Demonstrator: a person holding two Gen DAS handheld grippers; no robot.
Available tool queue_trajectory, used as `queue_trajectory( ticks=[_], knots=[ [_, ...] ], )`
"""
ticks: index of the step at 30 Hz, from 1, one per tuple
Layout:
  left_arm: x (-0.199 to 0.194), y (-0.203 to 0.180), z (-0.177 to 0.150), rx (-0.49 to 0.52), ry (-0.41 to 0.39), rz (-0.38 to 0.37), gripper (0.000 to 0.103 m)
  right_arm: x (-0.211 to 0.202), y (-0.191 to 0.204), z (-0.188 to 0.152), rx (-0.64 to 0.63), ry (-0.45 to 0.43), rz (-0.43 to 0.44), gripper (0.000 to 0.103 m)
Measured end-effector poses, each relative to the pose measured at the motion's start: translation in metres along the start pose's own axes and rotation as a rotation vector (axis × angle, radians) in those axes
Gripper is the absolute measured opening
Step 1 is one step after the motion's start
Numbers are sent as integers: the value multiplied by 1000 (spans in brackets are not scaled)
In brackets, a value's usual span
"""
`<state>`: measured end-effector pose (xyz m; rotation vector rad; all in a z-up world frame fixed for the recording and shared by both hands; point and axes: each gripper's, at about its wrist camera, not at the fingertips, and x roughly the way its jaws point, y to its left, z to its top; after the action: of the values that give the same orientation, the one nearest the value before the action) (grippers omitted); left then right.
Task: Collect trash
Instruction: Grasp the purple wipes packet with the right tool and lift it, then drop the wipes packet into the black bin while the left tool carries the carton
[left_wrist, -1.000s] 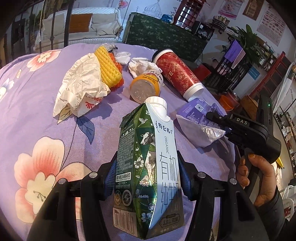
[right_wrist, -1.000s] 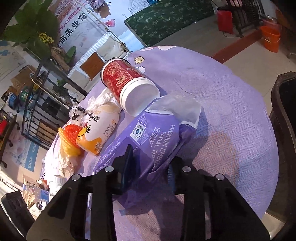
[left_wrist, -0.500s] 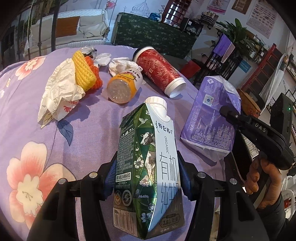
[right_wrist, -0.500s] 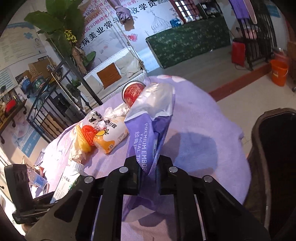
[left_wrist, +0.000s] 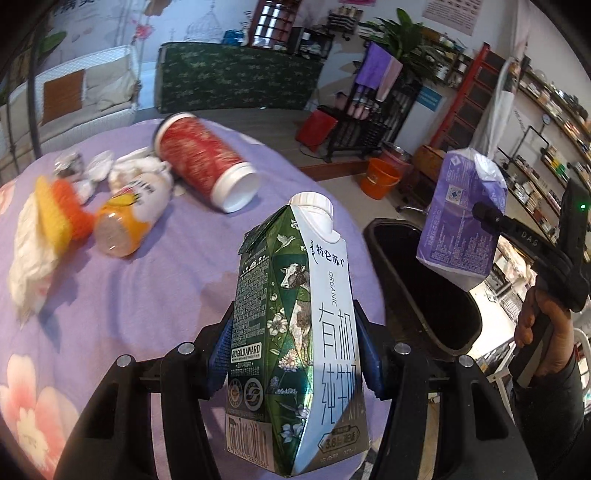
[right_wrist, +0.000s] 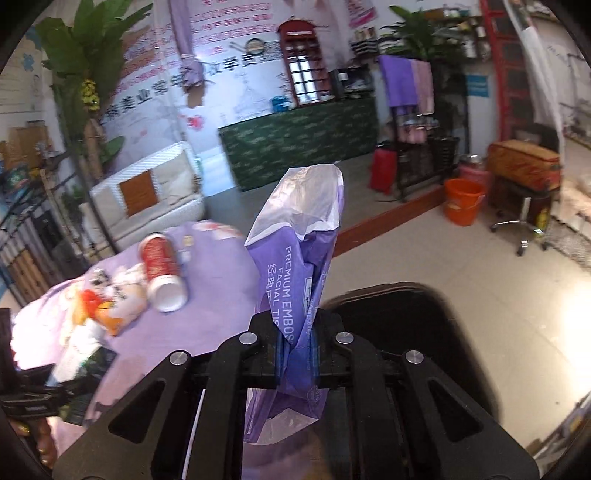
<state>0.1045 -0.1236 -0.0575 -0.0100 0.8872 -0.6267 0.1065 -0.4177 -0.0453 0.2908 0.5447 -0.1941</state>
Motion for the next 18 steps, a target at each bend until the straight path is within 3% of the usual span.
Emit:
queue_trajectory(
  ticks=[4,10,11,13,14,15,18],
  knots=[
    [15,-21,12,52,1,-44,56,15,-35,-7,-58,75,-152,11],
    [35,-50,24,124,11,-91,56,62,-69,-36,-66,288,-232,11],
    [38,-54,25,133,15,-96,56,67,-75,-42,-54,316,-245,16],
    [47,-62,25,150,35,-112,56,76,-82,-49,-45,363,-257,39],
    [50,-66,26,155,42,-119,56,80,-84,-52,-38,384,-257,58],
    [52,-70,26,161,48,-125,56,80,-85,-55,-26,376,-258,62],
    [63,-83,30,191,61,-135,56,70,-89,-56,0,344,-248,63]
  ],
)
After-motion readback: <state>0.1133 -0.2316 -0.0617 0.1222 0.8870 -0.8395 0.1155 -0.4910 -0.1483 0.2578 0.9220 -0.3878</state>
